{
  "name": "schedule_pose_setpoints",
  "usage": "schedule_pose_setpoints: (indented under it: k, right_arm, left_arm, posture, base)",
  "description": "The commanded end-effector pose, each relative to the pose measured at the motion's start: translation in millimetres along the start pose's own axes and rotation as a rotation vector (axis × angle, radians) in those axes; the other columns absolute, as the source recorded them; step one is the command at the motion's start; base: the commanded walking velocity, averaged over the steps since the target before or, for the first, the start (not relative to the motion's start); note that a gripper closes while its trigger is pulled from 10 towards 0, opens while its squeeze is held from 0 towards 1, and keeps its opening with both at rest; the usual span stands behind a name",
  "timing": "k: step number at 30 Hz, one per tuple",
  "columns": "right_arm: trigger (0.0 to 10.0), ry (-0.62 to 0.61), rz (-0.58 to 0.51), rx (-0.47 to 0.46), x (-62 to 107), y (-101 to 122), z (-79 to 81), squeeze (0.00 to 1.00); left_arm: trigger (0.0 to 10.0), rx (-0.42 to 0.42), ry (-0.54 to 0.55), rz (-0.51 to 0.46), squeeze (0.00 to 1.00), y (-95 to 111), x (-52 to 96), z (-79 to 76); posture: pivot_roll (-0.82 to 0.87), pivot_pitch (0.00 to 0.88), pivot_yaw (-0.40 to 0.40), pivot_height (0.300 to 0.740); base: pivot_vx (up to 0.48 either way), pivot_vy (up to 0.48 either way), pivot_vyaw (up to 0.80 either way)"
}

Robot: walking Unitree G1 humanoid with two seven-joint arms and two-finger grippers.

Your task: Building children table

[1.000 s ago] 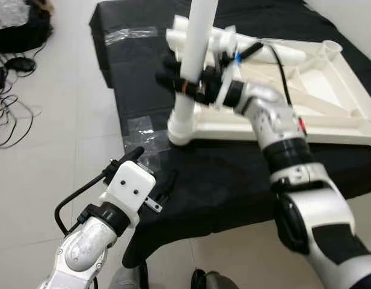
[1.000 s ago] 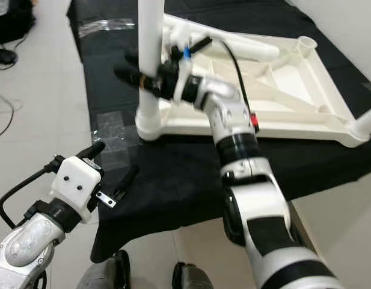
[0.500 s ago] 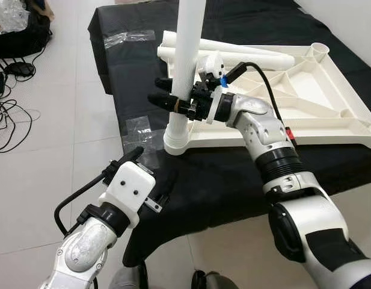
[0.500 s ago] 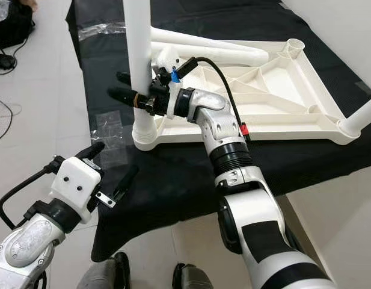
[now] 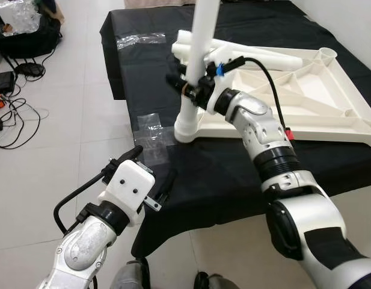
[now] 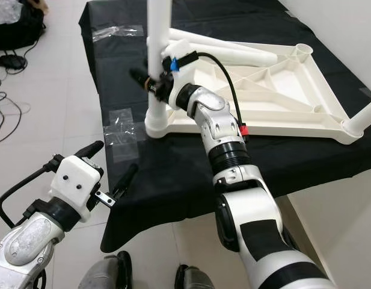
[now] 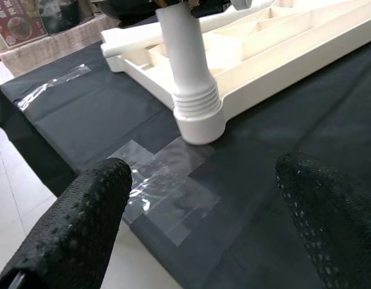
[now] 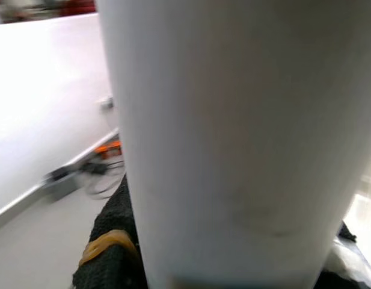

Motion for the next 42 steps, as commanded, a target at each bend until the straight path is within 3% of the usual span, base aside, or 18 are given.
schedule_pose_setpoints:
  k: [1, 4, 9, 10, 22, 31, 39, 40, 41, 42]
  right_arm:
    - [10.0, -0.167, 0.149, -0.042, 10.3, -36.5, -19.4, 0.0]
    - [10.0, -0.318, 0.148, -0.091, 11.8, -39.0, -26.7, 0.0]
    - [10.0, -0.421, 0.144, -0.117, 13.2, -41.0, -29.4, 0.0]
    - [10.0, -0.497, 0.144, -0.133, 13.9, -42.5, -30.7, 0.0]
    - [10.0, -0.904, 0.067, -0.18, 22.9, -42.4, -25.3, 0.0]
    - [10.0, -0.991, 0.061, -0.176, 25.0, -47.0, -13.5, 0.0]
    - [10.0, -0.959, 0.038, -0.148, 20.6, -40.6, -6.2, 0.0]
    - [10.0, -0.953, 0.031, -0.143, 20.0, -38.8, -5.0, 0.03]
    - [10.0, -0.946, 0.026, -0.136, 19.5, -37.4, -4.0, 1.0]
    - [10.0, -0.946, 0.026, -0.136, 19.5, -37.4, -4.0, 1.0]
  left_arm:
    - [10.0, 0.002, 0.001, 0.01, 0.0, -2.3, 1.3, -1.3]
    - [10.0, 0.002, 0.0, 0.011, 0.0, -2.4, 1.2, -1.5]
    - [10.0, 0.004, 0.0, 0.012, 0.0, -2.5, 1.2, -1.9]
    - [10.0, 0.003, -0.001, 0.012, 0.0, -2.6, 1.3, -2.0]
    - [10.0, 0.003, 0.005, 0.012, 0.0, -3.0, 1.1, -1.4]
    - [10.0, 0.006, 0.007, 0.01, 0.0, -2.5, 0.5, -1.9]
    - [10.0, 0.007, 0.008, 0.011, 0.0, -2.7, 0.6, -2.2]
    - [10.0, 0.008, 0.008, 0.01, 0.0, -2.5, 0.5, -2.3]
    - [10.0, 0.009, 0.008, 0.01, 0.0, -2.4, 0.5, -2.4]
    - [10.0, 0.009, 0.008, 0.01, 0.0, -2.4, 0.5, -2.4]
  posture:
    - [0.13, 0.249, -0.091, 0.74]
    - [0.13, 0.251, -0.091, 0.74]
    - [0.13, 0.252, -0.092, 0.74]
    - [0.13, 0.252, -0.092, 0.74]
    - [0.13, 0.262, -0.097, 0.74]
    - [0.13, 0.264, -0.098, 0.74]
    - [0.12, 0.264, -0.101, 0.74]
    - [0.12, 0.264, -0.101, 0.74]
    - [0.12, 0.264, -0.101, 0.74]
    - [0.12, 0.264, -0.101, 0.74]
  base:
    - [0.0, 0.0, 0.0]
    - [0.0, 0.0, 0.0]
    - [0.0, 0.0, 0.0]
    - [0.0, 0.0, 0.0]
    - [0.0, 0.0, 0.0]
    - [0.0, 0.0, 0.0]
    - [0.0, 0.0, 0.0]
    - [0.0, 0.0, 0.0]
    - [0.0, 0.0, 0.0]
    - [0.0, 0.0, 0.0]
Point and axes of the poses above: a point about 5 cm out from each wrist's last joint towards the gripper, its own x axis pointing back from the gripper into the wrist, its own y axis along the axis of the wrist's last joint, z = x × y, the point moved 2 cm from there along -x, pointing out of the wrist towards the gripper, and after that the axes turned 5 degrees about -x, right-handed, at the moved point
